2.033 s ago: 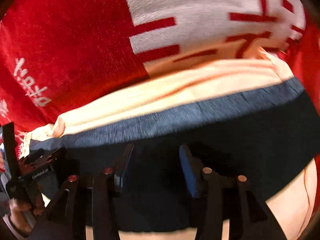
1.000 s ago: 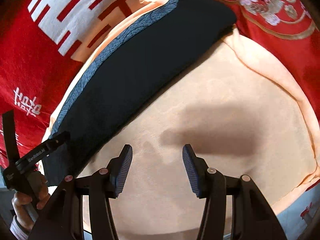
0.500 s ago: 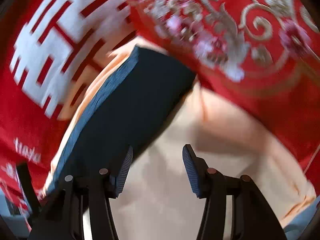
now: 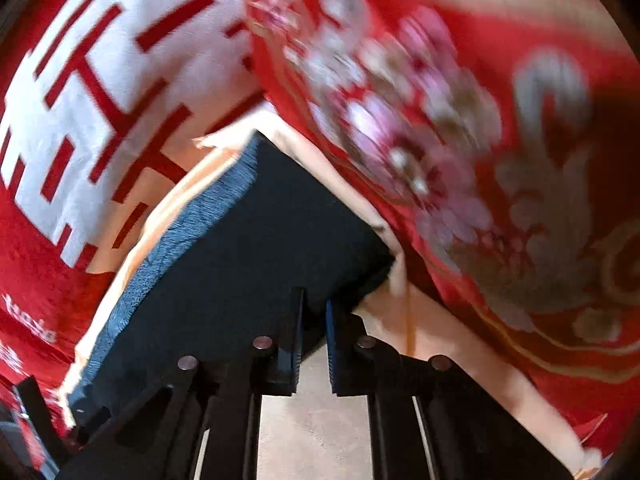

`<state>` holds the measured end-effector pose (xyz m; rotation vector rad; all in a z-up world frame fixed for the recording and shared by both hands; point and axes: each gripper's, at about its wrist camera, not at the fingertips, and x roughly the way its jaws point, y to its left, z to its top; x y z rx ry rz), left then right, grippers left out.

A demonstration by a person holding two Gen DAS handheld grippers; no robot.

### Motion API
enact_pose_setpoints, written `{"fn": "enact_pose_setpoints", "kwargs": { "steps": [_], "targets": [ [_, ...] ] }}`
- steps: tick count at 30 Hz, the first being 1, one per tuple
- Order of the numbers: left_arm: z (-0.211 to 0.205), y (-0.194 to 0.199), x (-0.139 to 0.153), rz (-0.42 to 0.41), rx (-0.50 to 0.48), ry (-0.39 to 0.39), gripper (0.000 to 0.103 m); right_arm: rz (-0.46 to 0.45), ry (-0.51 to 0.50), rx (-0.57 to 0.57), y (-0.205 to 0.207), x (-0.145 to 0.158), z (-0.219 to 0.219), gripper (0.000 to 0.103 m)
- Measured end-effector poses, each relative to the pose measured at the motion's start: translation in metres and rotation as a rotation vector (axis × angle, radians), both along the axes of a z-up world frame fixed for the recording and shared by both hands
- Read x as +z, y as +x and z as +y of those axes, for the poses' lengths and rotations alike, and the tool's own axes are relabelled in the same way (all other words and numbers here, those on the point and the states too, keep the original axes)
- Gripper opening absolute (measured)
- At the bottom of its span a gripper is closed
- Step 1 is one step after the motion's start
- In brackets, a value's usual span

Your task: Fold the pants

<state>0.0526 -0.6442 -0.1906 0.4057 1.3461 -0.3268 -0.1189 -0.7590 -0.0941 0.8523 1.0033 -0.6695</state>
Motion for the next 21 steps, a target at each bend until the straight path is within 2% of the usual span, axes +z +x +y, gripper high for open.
{"fn": "enact_pose_setpoints", "kwargs": {
  "steps": [2, 7, 9, 12, 16, 19, 21],
  "targets": [
    [-0.001, -0.003, -0.003, 0.006, 0.003, -0.008, 0.103, 0.003, -0.011, 0.007, -0.005, 0.006, 0.003, 0.024],
    [0.003, -0.004, -0.005, -0.002, 0.004, -0.005, 0.103, -0.007, 0.043, 0.006, -0.027, 0.011, 0.019, 0.025],
    [-0.001, -0.006, -0.006, -0.008, 0.008, -0.004, 0.103, -0.018, 0.029, 0.025, -0.030, 0.017, 0.027, 0.025],
    [-0.005, -0.010, -0.008, -0.013, 0.010, -0.005, 0.103, -0.079, -0.023, 0.157, 0.002, 0.029, 0.039, 0.025],
    [-0.001, -0.008, -0.005, -0.015, 0.018, -0.005, 0.103, -0.134, 0.020, 0.252, 0.058, 0.017, 0.041, 0.025],
    [-0.003, -0.005, -0.004, -0.006, 0.027, -0.003, 0.103, -0.122, 0.074, 0.294, 0.099, -0.006, 0.041, 0.025],
    [-0.003, -0.003, -0.002, 0.000, 0.029, -0.005, 0.103, -0.085, 0.054, 0.331, 0.119, -0.017, 0.041, 0.025]
  ]
}}
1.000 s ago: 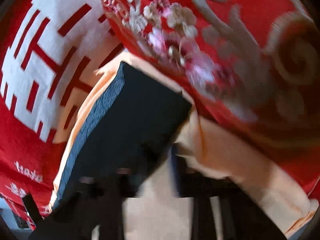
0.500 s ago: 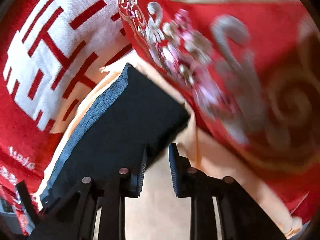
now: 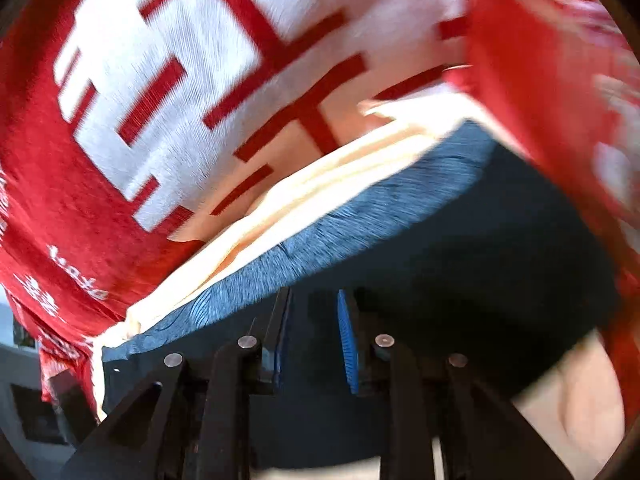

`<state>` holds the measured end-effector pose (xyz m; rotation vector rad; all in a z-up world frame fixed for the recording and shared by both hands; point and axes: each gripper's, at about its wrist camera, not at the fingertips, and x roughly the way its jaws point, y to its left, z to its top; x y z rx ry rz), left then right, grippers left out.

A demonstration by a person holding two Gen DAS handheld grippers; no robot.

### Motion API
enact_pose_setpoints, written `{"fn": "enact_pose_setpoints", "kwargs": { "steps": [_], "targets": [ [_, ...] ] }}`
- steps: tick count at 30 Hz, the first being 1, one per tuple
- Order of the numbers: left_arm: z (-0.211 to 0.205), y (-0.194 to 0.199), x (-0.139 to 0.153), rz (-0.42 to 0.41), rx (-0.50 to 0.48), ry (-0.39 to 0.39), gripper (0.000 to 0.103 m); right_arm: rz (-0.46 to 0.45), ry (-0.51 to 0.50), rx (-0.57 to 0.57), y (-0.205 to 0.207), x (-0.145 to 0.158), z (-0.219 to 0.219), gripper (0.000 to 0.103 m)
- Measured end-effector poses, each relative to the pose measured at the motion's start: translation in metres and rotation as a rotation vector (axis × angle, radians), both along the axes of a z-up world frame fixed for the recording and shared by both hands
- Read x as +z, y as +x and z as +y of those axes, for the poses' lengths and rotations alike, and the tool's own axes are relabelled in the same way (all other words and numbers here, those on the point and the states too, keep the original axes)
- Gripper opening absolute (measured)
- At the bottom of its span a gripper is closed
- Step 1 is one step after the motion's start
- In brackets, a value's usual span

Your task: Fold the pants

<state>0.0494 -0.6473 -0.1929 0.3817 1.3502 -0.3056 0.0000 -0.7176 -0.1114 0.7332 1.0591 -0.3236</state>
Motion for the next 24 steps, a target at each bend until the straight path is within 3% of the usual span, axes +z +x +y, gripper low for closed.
{"fn": "enact_pose_setpoints", "kwargs": {
  "steps": [3, 5, 7, 10, 12, 13, 19, 24],
  "targets": [
    [0.004, -0.001, 0.001, 0.005, 0.006, -0.015, 0.103, 0.049, -0.126, -0.027, 0.006, 0.003, -0.010, 0.025],
    [0.005, 0.000, -0.001, 0.016, 0.018, -0.030, 0.103, 0.089, -0.204, -0.141, 0.000, 0.008, -0.029, 0.025],
    [0.016, -0.003, 0.008, 0.026, 0.025, -0.036, 0.103, 0.079, -0.176, -0.197, -0.010, 0.016, -0.041, 0.025],
    [0.017, -0.002, 0.007, 0.031, 0.023, -0.031, 0.103, 0.047, -0.156, -0.160, -0.030, 0.033, -0.032, 0.033],
    [0.016, -0.001, 0.006, 0.029, 0.022, -0.031, 0.103, 0.014, -0.091, -0.157, -0.053, 0.041, -0.022, 0.056],
    [0.016, 0.000, 0.005, 0.029, 0.022, -0.032, 0.103, -0.012, -0.032, -0.187, -0.072, 0.043, -0.016, 0.059],
    [0.020, 0.002, 0.005, 0.024, 0.017, -0.035, 0.103, -0.093, 0.248, -0.305, -0.151, 0.017, 0.015, 0.060],
    [0.024, 0.001, 0.007, 0.025, 0.018, -0.039, 0.103, -0.128, 0.290, -0.325, -0.171, 0.003, 0.022, 0.060]
  ]
}}
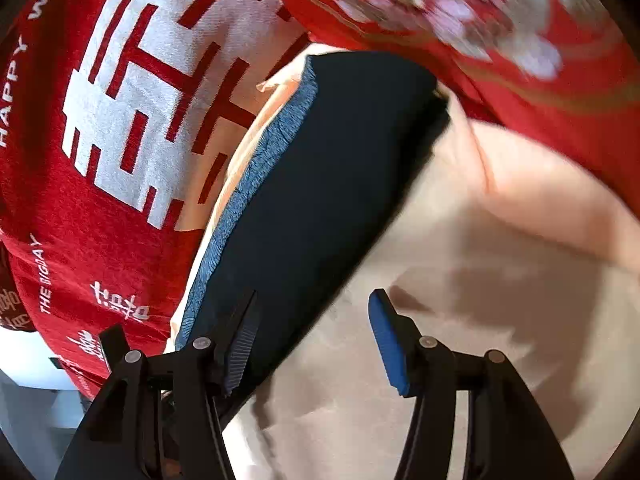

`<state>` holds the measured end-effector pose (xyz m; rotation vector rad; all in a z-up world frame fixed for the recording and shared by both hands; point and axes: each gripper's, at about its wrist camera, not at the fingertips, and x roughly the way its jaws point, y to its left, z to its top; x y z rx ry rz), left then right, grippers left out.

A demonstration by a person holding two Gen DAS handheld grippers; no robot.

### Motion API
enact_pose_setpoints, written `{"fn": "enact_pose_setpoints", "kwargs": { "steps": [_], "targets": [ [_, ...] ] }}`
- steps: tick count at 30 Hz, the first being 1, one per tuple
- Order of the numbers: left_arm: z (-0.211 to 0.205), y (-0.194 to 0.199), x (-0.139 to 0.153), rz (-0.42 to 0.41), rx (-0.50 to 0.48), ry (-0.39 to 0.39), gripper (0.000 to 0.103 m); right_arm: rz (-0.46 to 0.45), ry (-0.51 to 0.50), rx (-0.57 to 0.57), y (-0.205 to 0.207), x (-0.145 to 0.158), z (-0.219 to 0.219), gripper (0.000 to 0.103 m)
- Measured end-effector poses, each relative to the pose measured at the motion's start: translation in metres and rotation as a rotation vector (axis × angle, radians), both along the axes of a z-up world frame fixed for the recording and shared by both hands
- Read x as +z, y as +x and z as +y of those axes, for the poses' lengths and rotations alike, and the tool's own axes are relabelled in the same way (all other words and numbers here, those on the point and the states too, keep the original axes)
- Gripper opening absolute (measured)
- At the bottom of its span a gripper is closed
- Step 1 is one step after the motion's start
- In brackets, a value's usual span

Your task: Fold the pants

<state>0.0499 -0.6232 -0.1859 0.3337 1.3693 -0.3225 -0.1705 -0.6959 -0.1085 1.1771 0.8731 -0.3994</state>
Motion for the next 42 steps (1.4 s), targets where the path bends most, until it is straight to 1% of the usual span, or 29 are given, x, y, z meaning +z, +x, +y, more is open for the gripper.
{"fn": "enact_pose_setpoints", "kwargs": {
  "steps": [5, 7, 9, 14, 17, 19, 20, 21, 22, 23, 24, 26, 28, 30, 31, 32, 33, 34, 35, 36, 38, 42],
  "targets": [
    [0.003, 0.001, -0.001, 0.005, 0.006, -0.003, 0.103, -0.066, 0.032, -0.043, 0.001, -0.007, -0.018, 0.060],
    [0.003, 0.000, -0.002, 0.000, 0.006, -0.003, 0.103, -0.089, 0.030, -0.055, 0.003, -0.009, -0.024, 0.060],
    [0.005, 0.000, -0.002, -0.009, 0.005, -0.007, 0.103, -0.104, 0.020, -0.060, 0.006, -0.010, -0.029, 0.060],
    [0.008, -0.003, -0.002, -0.028, 0.007, -0.014, 0.103, -0.154, -0.041, -0.075, 0.022, -0.009, -0.041, 0.060],
    [0.010, -0.004, -0.003, -0.032, 0.005, -0.023, 0.103, -0.164, -0.062, -0.095, 0.036, -0.010, -0.047, 0.060],
    [0.011, -0.004, -0.003, -0.035, 0.000, -0.026, 0.103, -0.145, -0.044, -0.102, 0.045, -0.010, -0.051, 0.058],
    [0.011, -0.004, -0.004, -0.033, -0.002, -0.026, 0.103, -0.117, -0.021, -0.110, 0.049, -0.011, -0.054, 0.041],
    [0.012, -0.003, -0.003, -0.027, -0.002, -0.025, 0.103, -0.091, -0.004, -0.116, 0.051, -0.011, -0.056, 0.017],
    [0.012, -0.002, -0.002, -0.019, 0.003, -0.024, 0.103, -0.062, 0.003, -0.109, 0.053, -0.009, -0.058, 0.017],
    [0.013, -0.001, 0.001, -0.007, 0.017, -0.034, 0.096, -0.061, -0.021, -0.087, 0.055, -0.003, -0.056, 0.016],
    [0.013, -0.001, 0.005, 0.001, 0.021, -0.051, 0.080, -0.051, -0.062, -0.049, 0.058, 0.006, -0.053, 0.016],
    [0.011, -0.005, 0.014, 0.017, 0.010, -0.093, 0.067, -0.046, -0.135, 0.013, 0.062, 0.022, -0.045, 0.015],
    [0.004, -0.011, 0.024, 0.009, -0.016, -0.139, 0.067, -0.055, -0.177, 0.053, 0.066, 0.037, -0.037, 0.015],
    [-0.007, -0.016, 0.025, -0.003, -0.043, -0.168, 0.067, -0.049, -0.208, 0.076, 0.068, 0.044, -0.032, 0.015],
    [-0.013, -0.018, 0.020, 0.000, -0.048, -0.174, 0.067, -0.045, -0.221, 0.086, 0.069, 0.046, -0.030, 0.015],
    [-0.019, -0.018, 0.010, 0.031, -0.051, -0.185, 0.067, -0.044, -0.227, 0.099, 0.071, 0.048, -0.028, 0.015],
    [-0.022, -0.019, 0.001, 0.027, -0.048, -0.176, 0.067, -0.040, -0.223, 0.114, 0.074, 0.048, -0.026, 0.014],
    [-0.025, -0.024, 0.001, -0.027, -0.059, -0.169, 0.067, -0.034, -0.242, 0.124, 0.076, 0.050, -0.023, 0.014],
    [-0.030, -0.030, 0.000, -0.067, -0.089, -0.144, 0.067, -0.026, -0.262, 0.145, 0.079, 0.053, -0.020, 0.014],
    [-0.032, -0.033, 0.000, -0.088, -0.104, -0.136, 0.067, -0.023, -0.279, 0.158, 0.083, 0.056, -0.017, 0.014],
    [-0.027, -0.032, 0.000, -0.084, -0.099, -0.165, 0.067, -0.012, -0.328, 0.200, 0.090, 0.066, -0.006, 0.014],
    [-0.024, -0.031, -0.001, -0.087, -0.142, -0.167, 0.067, 0.002, -0.417, 0.288, 0.102, 0.085, 0.017, 0.014]
  ]
}}
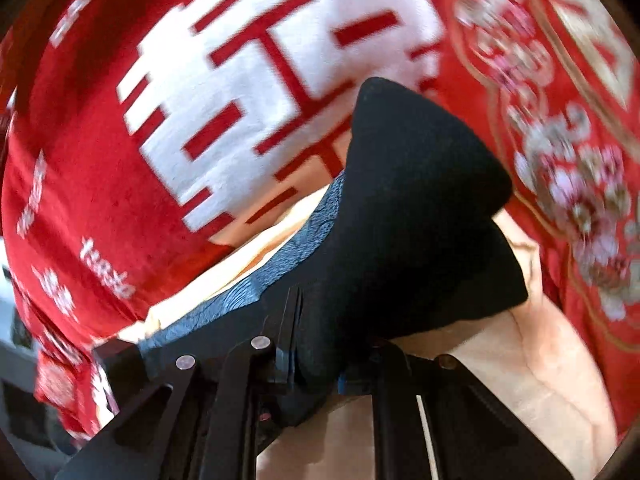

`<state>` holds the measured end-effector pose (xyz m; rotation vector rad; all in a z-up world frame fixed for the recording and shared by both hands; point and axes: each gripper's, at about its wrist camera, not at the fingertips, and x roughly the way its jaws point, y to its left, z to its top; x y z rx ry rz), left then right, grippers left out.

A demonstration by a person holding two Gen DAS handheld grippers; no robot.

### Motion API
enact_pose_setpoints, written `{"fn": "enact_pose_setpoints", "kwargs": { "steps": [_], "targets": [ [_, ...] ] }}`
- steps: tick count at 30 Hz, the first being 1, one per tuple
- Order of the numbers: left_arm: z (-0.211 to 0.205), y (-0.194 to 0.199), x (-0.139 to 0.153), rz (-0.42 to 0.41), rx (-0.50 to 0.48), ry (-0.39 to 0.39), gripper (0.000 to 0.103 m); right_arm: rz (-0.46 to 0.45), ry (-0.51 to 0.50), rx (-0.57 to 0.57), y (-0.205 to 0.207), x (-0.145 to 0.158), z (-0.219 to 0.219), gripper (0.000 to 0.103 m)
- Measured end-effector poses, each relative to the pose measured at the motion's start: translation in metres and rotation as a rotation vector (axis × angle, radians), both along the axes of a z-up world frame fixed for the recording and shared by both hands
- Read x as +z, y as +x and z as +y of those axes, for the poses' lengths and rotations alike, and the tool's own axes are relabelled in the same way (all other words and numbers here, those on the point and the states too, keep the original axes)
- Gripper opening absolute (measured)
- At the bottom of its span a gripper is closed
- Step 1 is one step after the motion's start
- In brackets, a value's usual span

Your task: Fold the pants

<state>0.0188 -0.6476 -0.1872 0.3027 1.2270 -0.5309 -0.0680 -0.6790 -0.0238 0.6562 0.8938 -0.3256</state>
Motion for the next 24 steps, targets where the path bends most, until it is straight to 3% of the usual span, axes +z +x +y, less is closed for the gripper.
{"fn": "enact_pose_setpoints", "kwargs": {
  "steps": [5, 8, 11, 12, 16, 19, 22, 24],
  "targets": [
    [0.022, 0.014, 0.015, 0.083, 0.013, -0.050, 0.067, 0.023, -0.141, 0.128, 0.021, 0.030, 0.046, 0.014],
    [0.058, 0.024, 0.032, 0.086, 0.050, -0.071, 0.067, 0.046, -0.218, 0.198, 0.035, 0.039, 0.081, 0.014],
    [0.105, 0.038, 0.047, 0.072, 0.084, -0.054, 0.093, 0.073, -0.265, 0.250, 0.051, 0.035, 0.119, 0.014],
    [0.126, 0.044, 0.054, 0.057, 0.104, -0.055, 0.093, 0.083, -0.276, 0.265, 0.056, 0.033, 0.131, 0.014],
    [0.190, 0.067, 0.062, 0.048, 0.147, -0.003, 0.093, 0.146, -0.325, 0.323, 0.087, 0.007, 0.193, 0.015],
    [0.242, 0.087, 0.063, 0.047, 0.218, 0.027, 0.093, 0.229, -0.378, 0.350, 0.109, -0.031, 0.240, 0.016],
    [0.284, 0.101, 0.060, 0.050, 0.288, 0.040, 0.093, 0.339, -0.467, 0.354, 0.119, -0.074, 0.276, 0.019],
    [0.306, 0.107, 0.056, 0.058, 0.317, 0.051, 0.093, 0.389, -0.589, 0.359, 0.118, -0.091, 0.296, 0.026]
  ]
}}
